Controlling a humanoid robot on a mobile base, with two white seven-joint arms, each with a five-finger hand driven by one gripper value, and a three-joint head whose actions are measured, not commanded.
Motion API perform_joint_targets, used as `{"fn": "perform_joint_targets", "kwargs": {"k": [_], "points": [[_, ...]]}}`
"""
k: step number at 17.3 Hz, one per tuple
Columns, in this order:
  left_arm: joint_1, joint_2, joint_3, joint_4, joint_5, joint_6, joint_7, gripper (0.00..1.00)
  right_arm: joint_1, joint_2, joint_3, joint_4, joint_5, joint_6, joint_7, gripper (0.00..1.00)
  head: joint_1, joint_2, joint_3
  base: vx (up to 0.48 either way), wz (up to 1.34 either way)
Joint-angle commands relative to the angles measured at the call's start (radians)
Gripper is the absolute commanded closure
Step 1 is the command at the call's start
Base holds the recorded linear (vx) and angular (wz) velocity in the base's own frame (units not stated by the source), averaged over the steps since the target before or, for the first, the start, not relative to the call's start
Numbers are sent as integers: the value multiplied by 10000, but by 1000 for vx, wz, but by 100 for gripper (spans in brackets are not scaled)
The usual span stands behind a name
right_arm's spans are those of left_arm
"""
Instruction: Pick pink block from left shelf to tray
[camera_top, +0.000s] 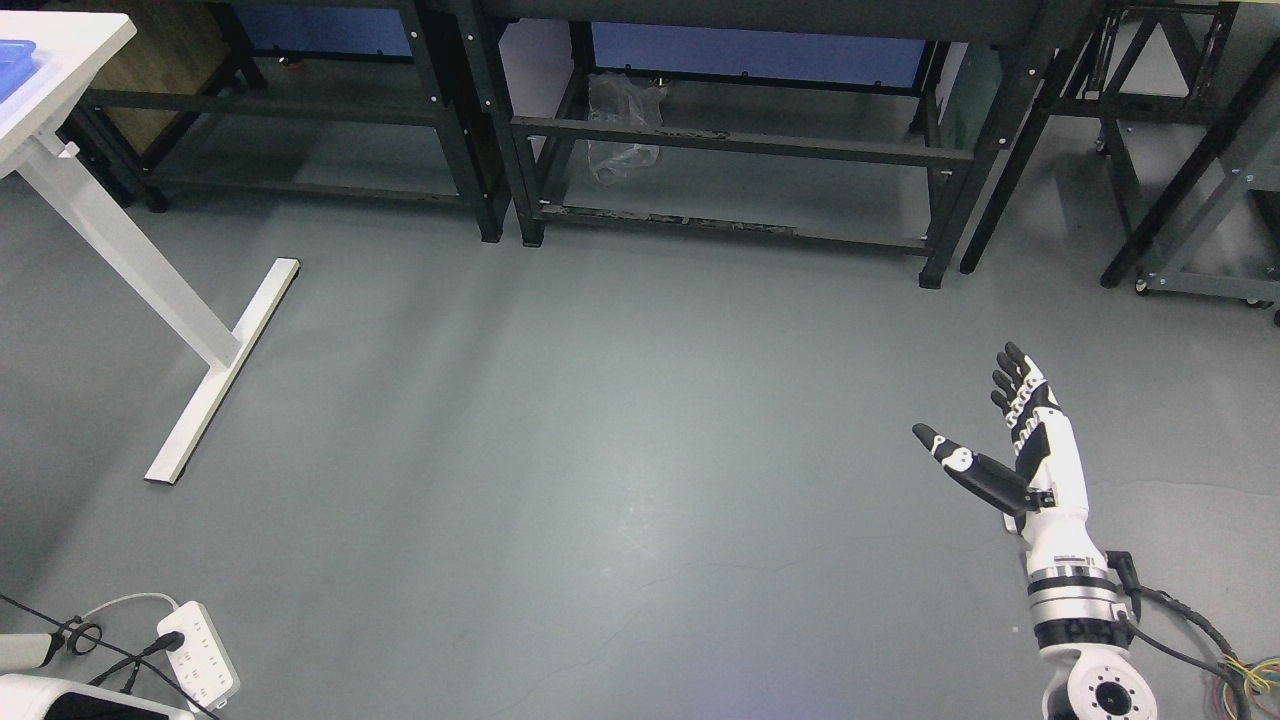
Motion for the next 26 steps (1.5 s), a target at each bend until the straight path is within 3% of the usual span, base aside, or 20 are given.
{"fn": "perform_joint_targets", "kwargs": {"k": [1, 22, 24, 26], "points": [[-322, 175, 0, -175, 0, 7, 4, 0, 96, -175, -180, -26, 0, 4, -65, 0, 0, 0, 0, 0, 0], [-322, 175, 0, -175, -15, 7, 4, 0, 81, -175, -548, -26, 183, -578, -264, 0, 0, 0, 0, 10, 1], [-322, 175, 0, -175, 0, 7, 4, 0, 50, -175, -549, -26, 1433, -579, -752, 1, 0, 0, 0, 56, 1], [-322, 175, 0, -175, -15, 7, 4, 0, -117, -413, -488, -26, 3899, -487, -1916, 7, 0, 0, 0, 97, 33]]}}
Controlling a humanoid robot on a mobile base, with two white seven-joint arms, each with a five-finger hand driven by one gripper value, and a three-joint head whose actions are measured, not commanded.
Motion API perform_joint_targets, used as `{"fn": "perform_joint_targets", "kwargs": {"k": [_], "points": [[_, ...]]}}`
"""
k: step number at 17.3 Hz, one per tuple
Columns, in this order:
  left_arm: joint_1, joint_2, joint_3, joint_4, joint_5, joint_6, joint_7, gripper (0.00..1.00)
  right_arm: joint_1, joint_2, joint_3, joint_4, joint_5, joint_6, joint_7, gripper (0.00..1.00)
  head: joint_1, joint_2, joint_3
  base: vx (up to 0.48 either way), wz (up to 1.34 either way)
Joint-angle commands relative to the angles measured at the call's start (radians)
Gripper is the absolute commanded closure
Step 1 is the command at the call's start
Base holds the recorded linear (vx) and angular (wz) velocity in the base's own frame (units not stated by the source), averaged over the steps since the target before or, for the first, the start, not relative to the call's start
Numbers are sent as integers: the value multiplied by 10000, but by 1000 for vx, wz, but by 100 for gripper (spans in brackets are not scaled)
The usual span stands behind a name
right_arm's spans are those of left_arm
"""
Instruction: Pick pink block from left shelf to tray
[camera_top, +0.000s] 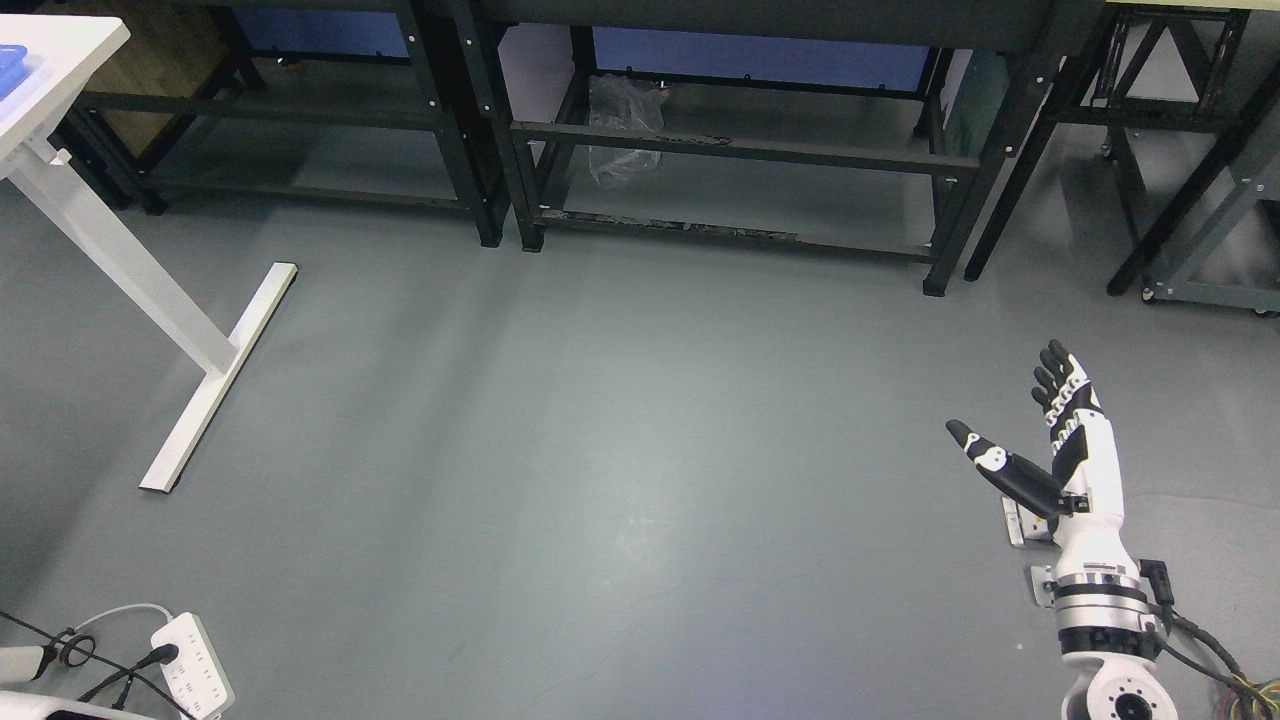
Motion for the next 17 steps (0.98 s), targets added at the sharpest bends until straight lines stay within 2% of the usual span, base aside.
{"fn": "perform_joint_targets", "kwargs": {"k": [1, 5, 7, 9, 11, 14, 17], "points": [[-322, 175, 0, -175, 0, 5, 3, 0, -320, -639, 27, 11, 4493, 118, -1560, 10, 0, 0, 0, 108, 30], [-322, 175, 0, -175, 0, 5, 3, 0, -413, -1728, 749, -19, 8302, 333, -1610, 10, 0, 0, 0, 128, 15], [-322, 175, 0, -175, -15, 5, 3, 0, -413, -2112, 688, -19, 9410, 348, -1610, 10, 0, 0, 0, 150, 30], [-322, 175, 0, -175, 0, 5, 3, 0, -398, -2679, 291, -19, 9660, 333, -1610, 8, 0, 0, 0, 164, 32], [-322, 175, 0, -175, 0, 5, 3, 0, -337, -2835, 59, -19, 9569, 287, -1701, 1, 0, 0, 0, 167, 13], [-322, 175, 0, -175, -15, 5, 3, 0, -458, -2224, -156, 11, 9216, 241, -1810, 0, 0, 0, 0, 186, 0], [-322, 175, 0, -175, -15, 5, 3, 0, -474, -1961, -156, 12, 9200, 302, -1825, 1, 0, 0, 0, 175, 81]]}}
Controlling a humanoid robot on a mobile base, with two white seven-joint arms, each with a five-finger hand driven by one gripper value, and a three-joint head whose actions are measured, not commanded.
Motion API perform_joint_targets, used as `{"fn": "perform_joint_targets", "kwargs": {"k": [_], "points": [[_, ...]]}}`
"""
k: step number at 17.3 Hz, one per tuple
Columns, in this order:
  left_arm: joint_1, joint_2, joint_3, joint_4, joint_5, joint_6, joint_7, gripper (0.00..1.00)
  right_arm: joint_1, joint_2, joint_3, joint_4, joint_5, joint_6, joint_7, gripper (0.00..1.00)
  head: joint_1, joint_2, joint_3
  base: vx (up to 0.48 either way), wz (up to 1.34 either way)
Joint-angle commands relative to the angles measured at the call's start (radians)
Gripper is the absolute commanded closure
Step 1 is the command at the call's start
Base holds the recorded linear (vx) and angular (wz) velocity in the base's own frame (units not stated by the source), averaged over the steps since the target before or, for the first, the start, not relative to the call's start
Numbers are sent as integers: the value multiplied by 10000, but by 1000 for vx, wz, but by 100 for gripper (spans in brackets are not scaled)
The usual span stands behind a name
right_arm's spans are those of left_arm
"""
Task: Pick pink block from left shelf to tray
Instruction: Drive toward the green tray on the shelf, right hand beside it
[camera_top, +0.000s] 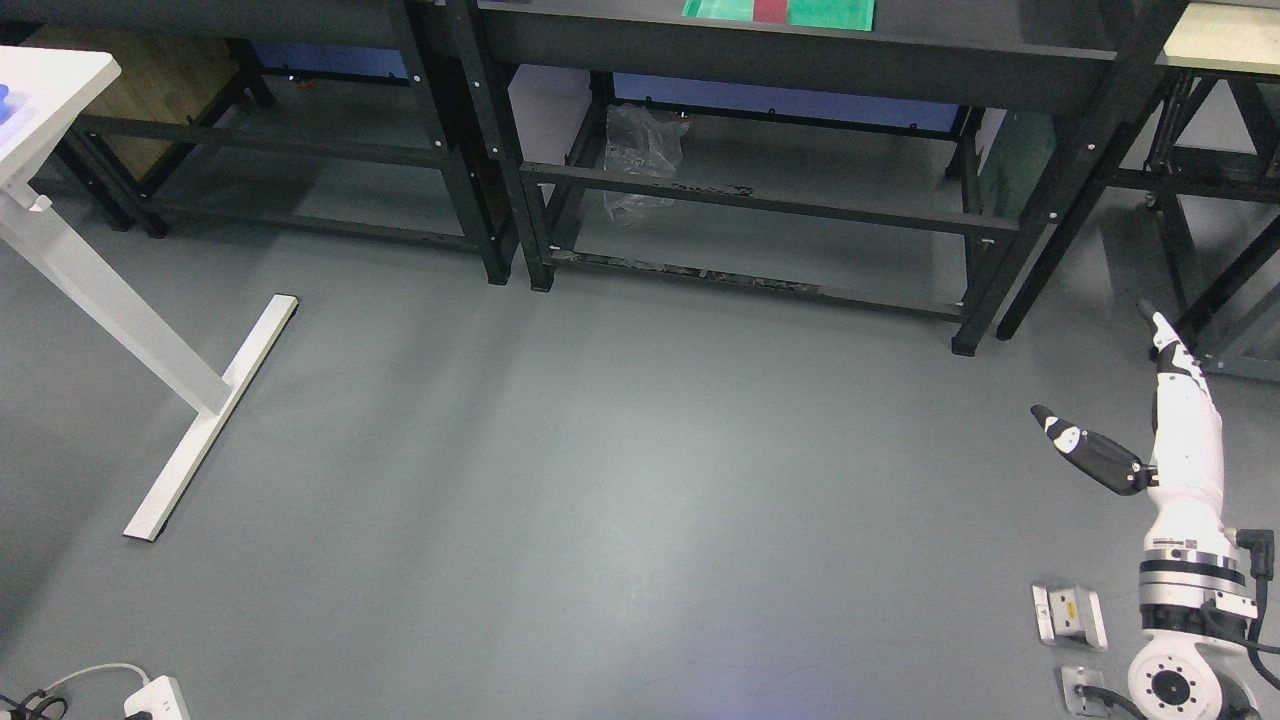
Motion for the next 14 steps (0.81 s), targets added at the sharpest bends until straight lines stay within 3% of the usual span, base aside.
{"fn": "perform_joint_targets", "kwargs": {"k": [1, 14], "points": [[-322, 175, 0, -175, 0, 0, 3, 0, -89, -185, -290, 3, 4408, 77, -45, 1, 0, 0, 0, 147, 138], [-322, 175, 0, -175, -15, 0, 3, 0, -427, 566, -290, 3, 4408, 1, -45, 1, 0, 0, 0, 185, 208]]}}
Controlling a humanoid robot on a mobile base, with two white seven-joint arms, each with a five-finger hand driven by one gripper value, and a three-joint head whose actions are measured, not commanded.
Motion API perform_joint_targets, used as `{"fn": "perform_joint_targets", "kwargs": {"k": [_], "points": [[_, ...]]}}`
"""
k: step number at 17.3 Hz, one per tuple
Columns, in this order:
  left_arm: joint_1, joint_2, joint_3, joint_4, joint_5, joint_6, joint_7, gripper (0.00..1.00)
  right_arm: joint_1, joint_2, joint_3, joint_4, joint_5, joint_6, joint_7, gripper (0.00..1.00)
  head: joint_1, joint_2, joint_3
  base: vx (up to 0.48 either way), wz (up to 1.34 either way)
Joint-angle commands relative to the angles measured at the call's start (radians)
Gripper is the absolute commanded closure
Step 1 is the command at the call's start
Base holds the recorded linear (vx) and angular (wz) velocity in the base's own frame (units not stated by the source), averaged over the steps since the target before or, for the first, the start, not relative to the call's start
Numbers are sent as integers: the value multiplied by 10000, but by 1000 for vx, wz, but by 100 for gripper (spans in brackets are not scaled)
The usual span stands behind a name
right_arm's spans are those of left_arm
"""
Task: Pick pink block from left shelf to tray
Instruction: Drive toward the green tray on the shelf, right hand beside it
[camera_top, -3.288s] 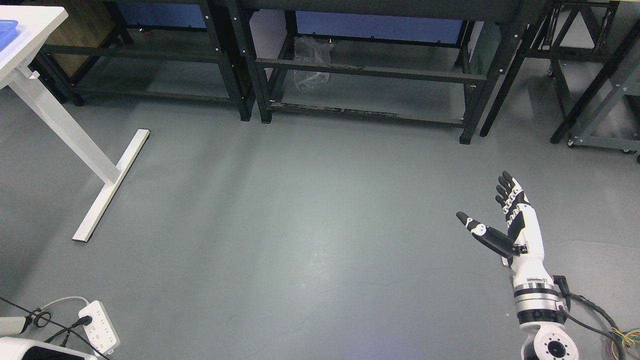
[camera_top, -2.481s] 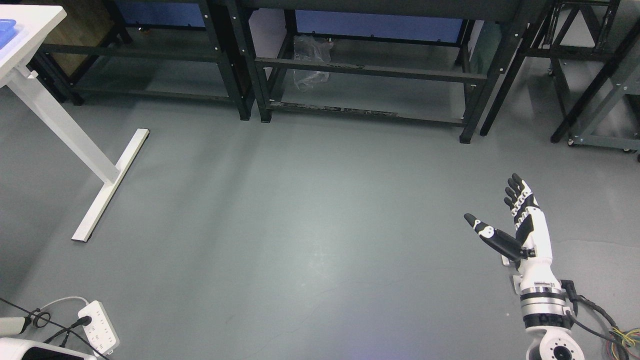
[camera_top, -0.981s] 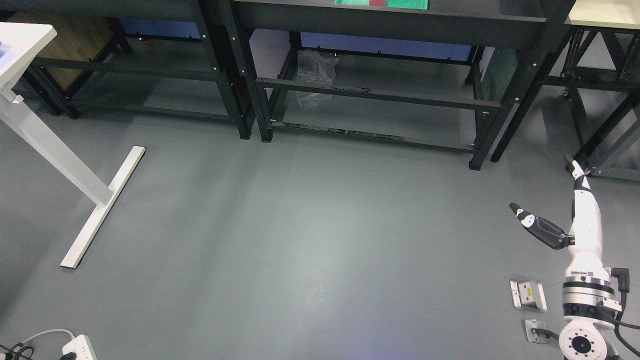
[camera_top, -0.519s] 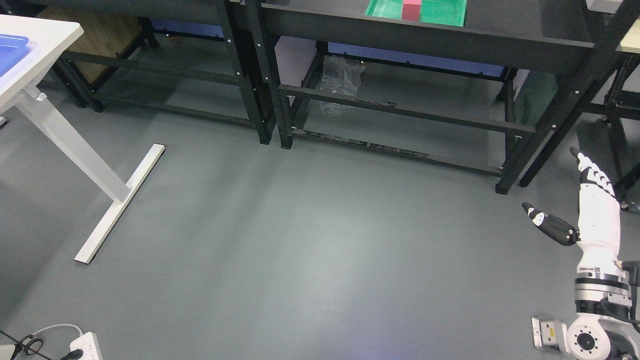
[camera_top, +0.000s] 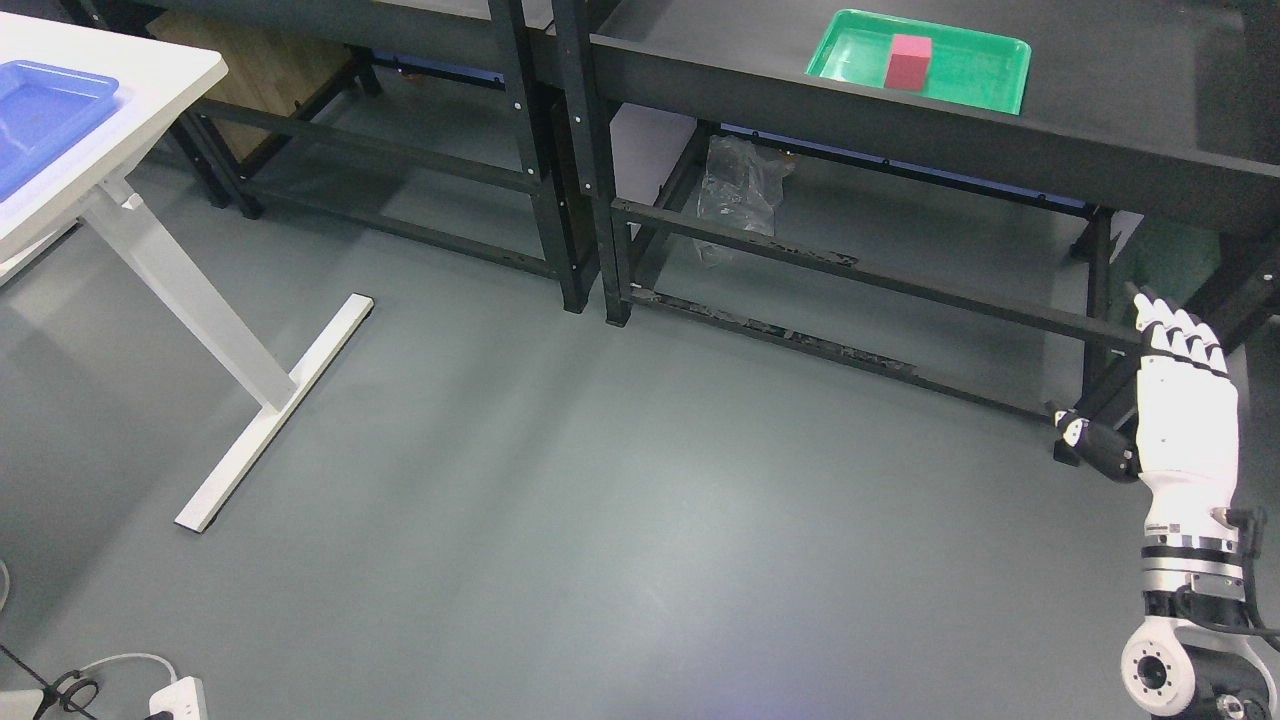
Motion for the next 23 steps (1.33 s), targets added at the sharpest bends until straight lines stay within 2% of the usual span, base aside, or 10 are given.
{"fn": "perform_joint_targets", "kwargs": {"k": [1, 23], "points": [[-323, 175, 0, -175, 0, -2, 4, 0, -146, 353, -65, 0, 653, -32, -4, 1, 0, 0, 0, 269, 84], [-323, 175, 0, -175, 0, -2, 4, 0, -315, 368, -4, 15, 561, -32, 88, 1, 0, 0, 0, 304, 43]]}}
